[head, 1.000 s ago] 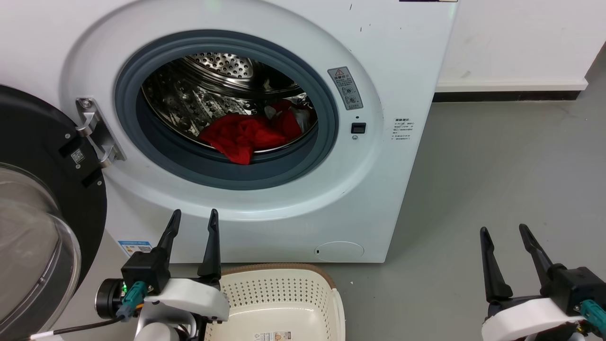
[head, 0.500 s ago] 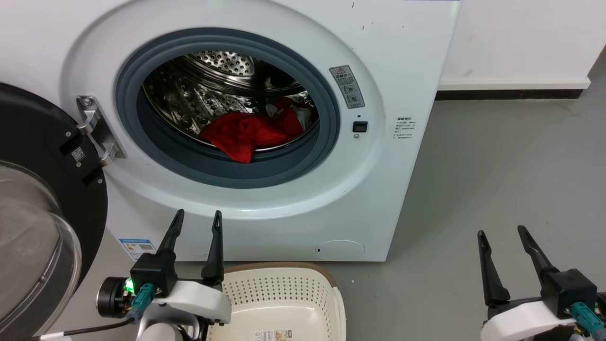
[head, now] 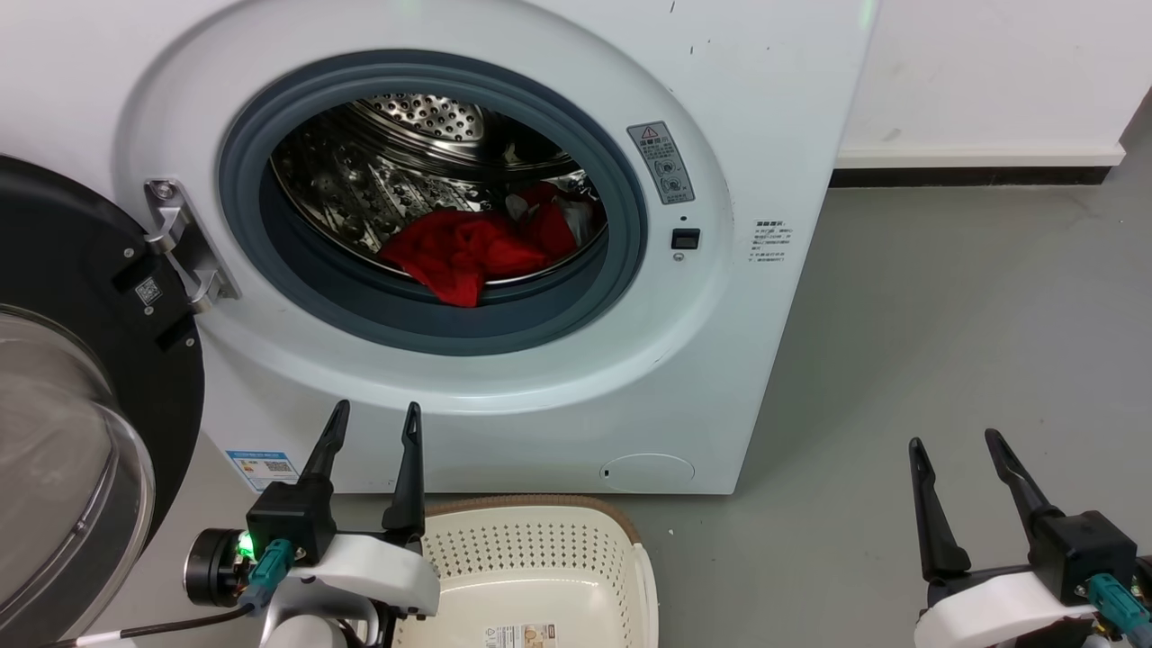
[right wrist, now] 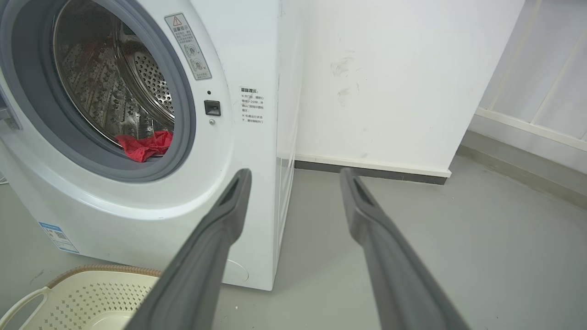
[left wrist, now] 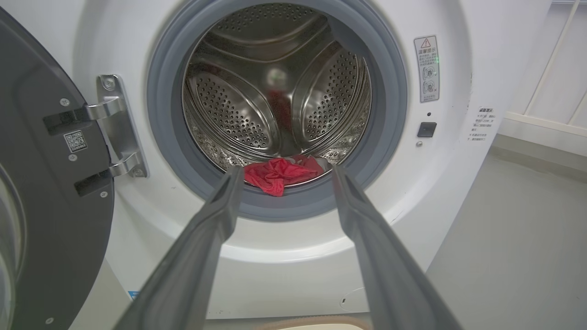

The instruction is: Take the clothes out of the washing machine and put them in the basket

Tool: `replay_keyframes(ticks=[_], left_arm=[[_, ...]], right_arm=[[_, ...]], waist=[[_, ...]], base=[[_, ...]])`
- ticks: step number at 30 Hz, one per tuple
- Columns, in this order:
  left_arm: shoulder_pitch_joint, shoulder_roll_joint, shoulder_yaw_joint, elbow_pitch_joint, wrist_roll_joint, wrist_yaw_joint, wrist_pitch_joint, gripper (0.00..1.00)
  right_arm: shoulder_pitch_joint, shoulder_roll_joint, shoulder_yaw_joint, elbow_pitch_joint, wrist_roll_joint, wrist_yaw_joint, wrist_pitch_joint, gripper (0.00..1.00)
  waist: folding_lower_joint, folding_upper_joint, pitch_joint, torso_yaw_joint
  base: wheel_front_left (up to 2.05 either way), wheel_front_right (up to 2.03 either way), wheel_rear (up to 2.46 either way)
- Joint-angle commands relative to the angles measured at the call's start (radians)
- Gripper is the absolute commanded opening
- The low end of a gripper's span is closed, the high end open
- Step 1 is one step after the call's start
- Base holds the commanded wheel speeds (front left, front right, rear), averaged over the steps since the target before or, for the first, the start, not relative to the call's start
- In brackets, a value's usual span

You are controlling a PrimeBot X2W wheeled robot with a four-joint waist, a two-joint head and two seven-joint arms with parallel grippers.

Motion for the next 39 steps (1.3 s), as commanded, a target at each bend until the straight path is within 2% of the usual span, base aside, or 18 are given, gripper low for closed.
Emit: replay_keyframes(ticks=[1,8,14,22,31,39], left_arm=[[-0.011,0.001,0.003,0.002,0.003,0.005,-0.003,1.0],[-0.043,0.0,0.002,0.022,0.0,0.012,-0.003,1.0],[-0.167,0.0,0.019,0.067,-0.014,0.0,-0.003,1.0],[-0.363,0.031,0.058,0.152,-0.016,-0.018,-0.003,1.0],[-0.594,0.099,0.082,0.31,-0.012,-0.027,-0.003,1.0],[-0.816,0.192,0.093,0.472,-0.002,-0.027,0.006,1.0]], right_arm=[[0.008,0.002,-0.001,-0.003,0.007,-0.001,0.001,1.0],[-0.015,0.002,0.005,-0.023,0.005,-0.001,0.004,1.0],[-0.059,0.002,0.02,-0.077,-0.001,-0.001,0.015,1.0],[-0.145,0.002,0.044,-0.125,-0.008,-0.001,0.011,1.0],[-0.222,0.002,0.068,-0.14,0.011,-0.001,-0.006,1.0],[-0.287,0.002,0.105,-0.116,0.048,-0.001,-0.044,1.0]], waist=[[0.0,0.0,0.002,0.0],[0.0,0.0,0.037,-0.005],[0.0,0.0,0.151,-0.017],[0.0,0.0,0.318,-0.055],[0.0,0.0,0.486,-0.115],[0.0,0.0,0.612,-0.192]], base=[[0.0,0.0,0.0],[0.0,0.0,0.0],[0.0,0.0,0.0],[0.0,0.0,0.0],[0.0,0.0,0.0],[0.0,0.0,0.0]])
